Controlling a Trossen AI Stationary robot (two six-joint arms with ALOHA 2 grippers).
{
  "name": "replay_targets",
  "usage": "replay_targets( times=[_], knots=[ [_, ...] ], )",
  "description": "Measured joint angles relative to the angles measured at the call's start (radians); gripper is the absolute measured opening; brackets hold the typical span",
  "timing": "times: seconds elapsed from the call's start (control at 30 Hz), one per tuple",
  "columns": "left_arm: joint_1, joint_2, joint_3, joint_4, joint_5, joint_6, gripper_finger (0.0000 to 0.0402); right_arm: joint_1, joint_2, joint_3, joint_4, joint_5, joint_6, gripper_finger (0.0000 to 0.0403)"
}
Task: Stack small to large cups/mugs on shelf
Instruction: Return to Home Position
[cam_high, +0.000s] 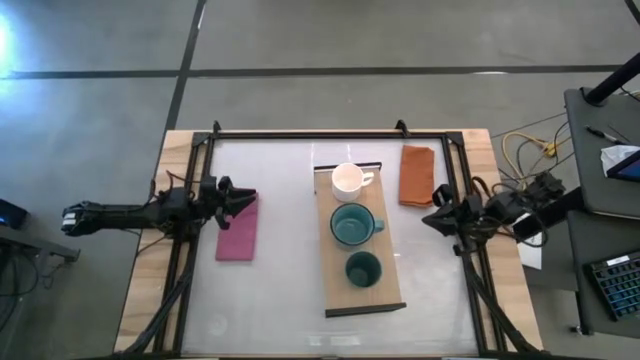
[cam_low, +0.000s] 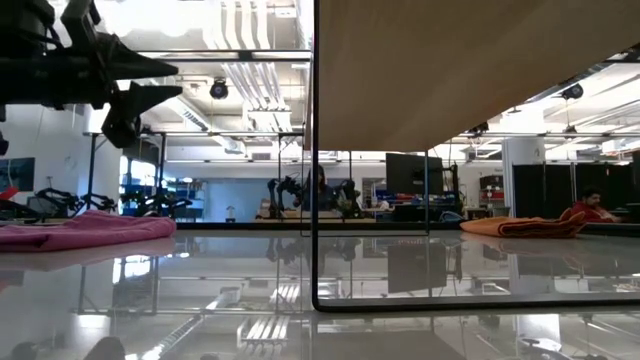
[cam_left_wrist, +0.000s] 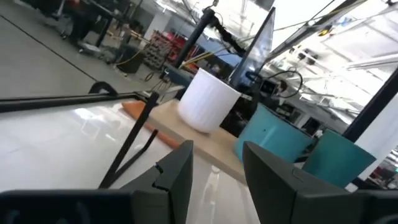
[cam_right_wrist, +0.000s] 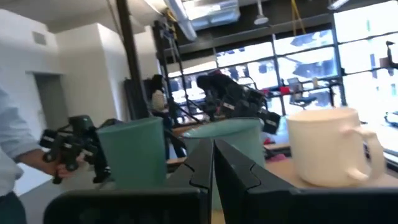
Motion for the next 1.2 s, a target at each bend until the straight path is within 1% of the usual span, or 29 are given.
replay_targets(
  times=[0.17,0.27,0.37,0.43,0.6,0.67,0.8,0.87,1.2],
  knots=[
    [0.001,-0.013,0.000,-0.012,-0.005,-0.002,0.0125,-0.060,0.000,-0.042,0.046,-0.006,0.018,0.0009],
    [0.001,-0.011,0.000,-0.012,-0.049,-0.001,0.0125,-0.096,0.000,-0.070,0.070,-0.007,0.029,0.0009],
    [0.002,-0.011,0.000,-0.009,-0.109,0.001,0.0125,-0.129,0.000,-0.070,0.065,-0.039,0.035,0.0009],
    [0.002,-0.008,-0.001,-0.010,-0.130,0.001,0.0125,-0.147,0.000,-0.070,0.063,-0.069,0.027,0.0009],
    [0.002,-0.002,-0.001,-0.009,-0.134,0.001,0.0125,-0.190,0.001,-0.070,0.007,-0.067,0.047,0.0009],
    [0.001,-0.002,-0.001,-0.007,-0.134,0.001,0.0125,-0.201,0.000,-0.069,-0.010,-0.036,0.052,0.0009],
    [0.002,-0.004,-0.002,-0.006,-0.134,0.002,0.0125,-0.208,0.003,-0.069,-0.066,0.100,0.020,0.0009],
    [0.002,-0.002,-0.002,-0.007,-0.134,0.002,0.0125,-0.208,0.009,-0.069,-0.083,0.131,0.014,0.0009],
    [0.001,-0.002,-0.002,-0.009,-0.134,0.002,0.0125,-0.207,0.010,-0.069,-0.089,0.132,0.097,0.0009]
  ],
)
